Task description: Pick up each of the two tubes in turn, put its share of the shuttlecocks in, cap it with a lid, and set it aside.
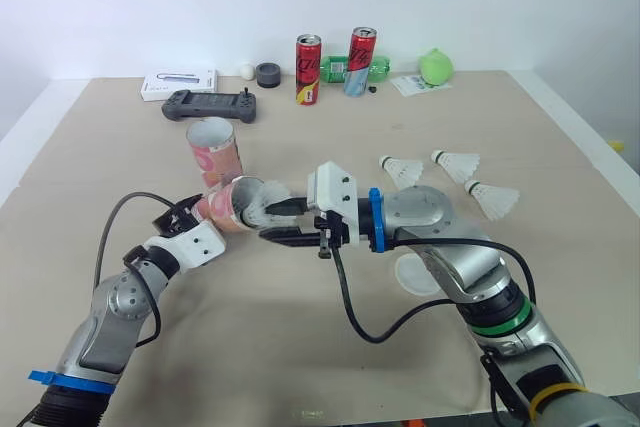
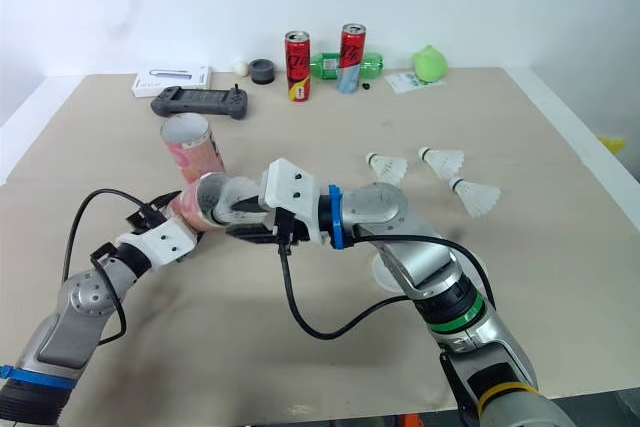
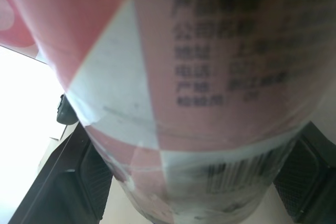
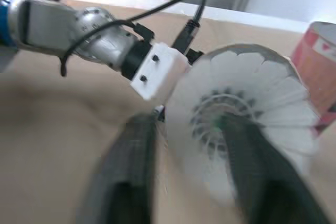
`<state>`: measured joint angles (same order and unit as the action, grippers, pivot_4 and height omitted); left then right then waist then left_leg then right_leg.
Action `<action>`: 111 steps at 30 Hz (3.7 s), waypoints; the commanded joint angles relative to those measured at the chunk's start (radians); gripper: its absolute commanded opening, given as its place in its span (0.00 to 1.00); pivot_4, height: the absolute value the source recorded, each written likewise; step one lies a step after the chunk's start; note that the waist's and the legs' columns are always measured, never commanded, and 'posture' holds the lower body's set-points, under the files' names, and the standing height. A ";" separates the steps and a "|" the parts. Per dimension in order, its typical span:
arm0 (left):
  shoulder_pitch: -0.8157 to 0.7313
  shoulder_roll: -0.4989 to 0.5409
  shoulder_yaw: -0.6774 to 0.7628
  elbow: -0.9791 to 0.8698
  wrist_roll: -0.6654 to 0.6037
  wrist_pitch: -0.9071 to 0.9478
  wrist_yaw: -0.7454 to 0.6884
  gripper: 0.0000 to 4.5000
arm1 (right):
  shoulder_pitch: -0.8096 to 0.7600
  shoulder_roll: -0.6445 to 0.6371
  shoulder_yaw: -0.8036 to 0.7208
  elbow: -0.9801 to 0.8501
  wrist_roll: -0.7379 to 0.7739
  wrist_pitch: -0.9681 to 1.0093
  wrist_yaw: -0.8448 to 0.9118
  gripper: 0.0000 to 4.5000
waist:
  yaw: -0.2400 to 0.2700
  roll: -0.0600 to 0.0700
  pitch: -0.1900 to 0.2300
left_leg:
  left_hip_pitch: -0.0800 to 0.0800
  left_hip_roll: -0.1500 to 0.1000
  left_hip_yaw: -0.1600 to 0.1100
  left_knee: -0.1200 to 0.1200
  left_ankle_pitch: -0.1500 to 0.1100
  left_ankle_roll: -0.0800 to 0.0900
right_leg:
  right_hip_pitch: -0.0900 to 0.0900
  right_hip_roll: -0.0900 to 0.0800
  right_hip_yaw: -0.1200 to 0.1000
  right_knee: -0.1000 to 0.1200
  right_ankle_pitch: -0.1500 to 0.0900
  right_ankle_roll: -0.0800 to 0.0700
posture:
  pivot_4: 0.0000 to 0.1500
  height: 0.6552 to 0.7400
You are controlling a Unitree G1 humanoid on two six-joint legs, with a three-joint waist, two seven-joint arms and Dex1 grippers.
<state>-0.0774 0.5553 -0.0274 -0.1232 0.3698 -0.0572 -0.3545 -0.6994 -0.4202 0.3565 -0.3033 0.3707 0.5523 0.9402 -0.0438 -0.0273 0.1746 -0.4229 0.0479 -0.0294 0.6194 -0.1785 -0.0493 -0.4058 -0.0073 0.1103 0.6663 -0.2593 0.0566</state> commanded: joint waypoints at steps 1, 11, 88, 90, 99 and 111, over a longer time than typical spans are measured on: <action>0.007 -0.030 -0.063 -0.023 -0.004 0.008 -0.024 0.83 | -0.090 -0.031 -0.120 -0.049 0.105 0.073 0.033 0.76 | 0.000 0.000 0.000 | 0.000 0.000 0.000 0.000 0.000 0.000 | 0.000 0.000 0.000 0.000 0.000 0.000 | 1.00 1.00; -0.043 -0.087 -0.107 -0.043 -0.022 0.047 -0.071 0.83 | -0.374 -0.130 0.061 0.172 -0.113 -0.046 0.217 0.04 | -0.001 0.001 0.000 | 0.000 0.000 0.001 0.000 0.000 0.000 | -0.001 0.001 0.000 0.000 0.000 -0.001 | 1.00 1.00; -0.186 -0.329 -0.244 0.118 -0.471 0.218 -0.360 0.83 | 0.325 -0.496 -0.169 0.228 -0.196 0.005 0.198 0.87 | -0.005 0.001 -0.002 | 0.002 -0.001 0.000 0.005 0.000 0.001 | 0.002 0.003 0.002 0.000 0.002 0.002 | 1.00 1.00; -0.184 -0.332 -0.240 0.119 -0.471 0.212 -0.350 0.83 | 0.332 -0.508 -0.170 0.221 -0.194 -0.004 0.211 0.69 | -0.005 0.001 -0.002 | 0.002 -0.001 0.000 0.005 0.000 0.001 | 0.003 0.003 0.002 0.000 0.002 0.002 | 1.00 1.00; -0.185 -0.336 -0.244 0.122 -0.465 0.197 -0.328 0.83 | 0.317 -0.539 -0.214 0.204 -0.147 -0.011 0.250 0.01 | -0.004 0.001 -0.002 | 0.002 -0.001 0.000 0.006 0.000 0.001 | 0.003 0.002 0.002 0.000 0.002 0.002 | 1.00 1.00; -0.205 -0.324 -0.265 0.138 -0.451 0.203 -0.340 0.83 | -0.292 -0.322 -0.280 0.119 0.058 0.128 0.171 0.01 | -0.005 0.008 0.001 | 0.001 -0.001 -0.003 0.004 0.001 0.003 | 0.000 0.004 0.003 0.000 0.005 0.001 | 1.00 1.00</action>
<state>-0.2856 0.2234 -0.2784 0.0058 -0.0945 0.1484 -0.6887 -0.9690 -0.7513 0.0555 -0.1734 0.4399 0.6902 1.1310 -0.0488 -0.0188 0.1759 -0.4223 0.0469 -0.0316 0.6229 -0.1771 -0.0466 -0.4056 -0.0033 0.1129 0.6659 -0.2549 0.0575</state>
